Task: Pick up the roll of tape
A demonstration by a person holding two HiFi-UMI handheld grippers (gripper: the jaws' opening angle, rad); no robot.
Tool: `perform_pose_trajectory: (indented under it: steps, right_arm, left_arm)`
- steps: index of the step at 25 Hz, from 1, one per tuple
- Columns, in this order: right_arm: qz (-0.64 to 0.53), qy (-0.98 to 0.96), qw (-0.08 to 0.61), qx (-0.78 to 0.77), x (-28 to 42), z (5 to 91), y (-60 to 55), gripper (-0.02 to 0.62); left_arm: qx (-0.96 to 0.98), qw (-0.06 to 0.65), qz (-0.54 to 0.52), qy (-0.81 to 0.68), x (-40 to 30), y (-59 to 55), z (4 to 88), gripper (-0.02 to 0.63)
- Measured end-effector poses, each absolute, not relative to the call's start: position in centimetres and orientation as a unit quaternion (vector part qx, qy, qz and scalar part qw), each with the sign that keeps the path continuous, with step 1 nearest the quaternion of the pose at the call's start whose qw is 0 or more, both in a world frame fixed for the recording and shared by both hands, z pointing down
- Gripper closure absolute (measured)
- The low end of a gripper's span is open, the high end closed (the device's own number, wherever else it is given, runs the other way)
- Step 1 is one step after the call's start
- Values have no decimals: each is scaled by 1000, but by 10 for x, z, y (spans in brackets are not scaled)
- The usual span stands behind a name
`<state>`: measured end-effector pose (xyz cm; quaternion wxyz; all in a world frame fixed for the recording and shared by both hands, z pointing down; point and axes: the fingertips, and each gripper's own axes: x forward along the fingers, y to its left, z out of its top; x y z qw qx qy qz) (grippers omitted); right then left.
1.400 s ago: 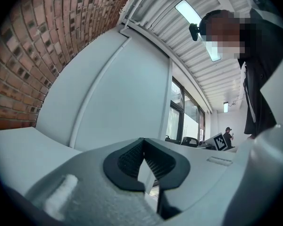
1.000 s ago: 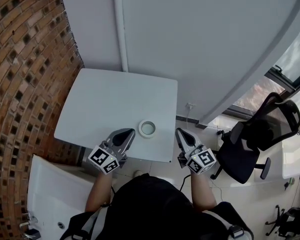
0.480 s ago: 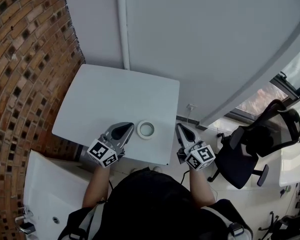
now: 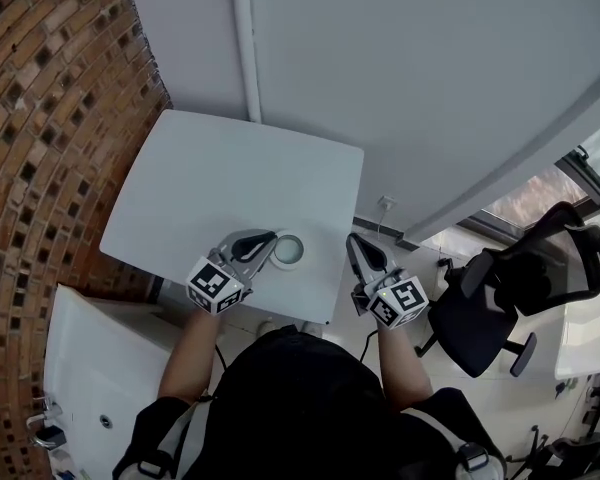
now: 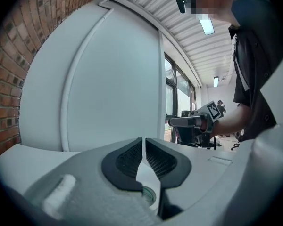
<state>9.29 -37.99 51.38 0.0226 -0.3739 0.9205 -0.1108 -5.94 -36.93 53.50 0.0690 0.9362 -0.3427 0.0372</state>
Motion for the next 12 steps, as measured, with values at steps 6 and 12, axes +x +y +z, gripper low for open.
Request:
perform_pose_trajectory:
  steps: [6, 12]
  right_arm:
    - [-140, 918, 5, -370, 91, 544, -376, 589]
    - [-172, 908, -5, -382, 104, 568, -366, 589]
  left_arm:
    - [937, 98, 117, -314, -42, -374, 579, 534]
    - [930, 99, 250, -249, -16, -365, 644, 457]
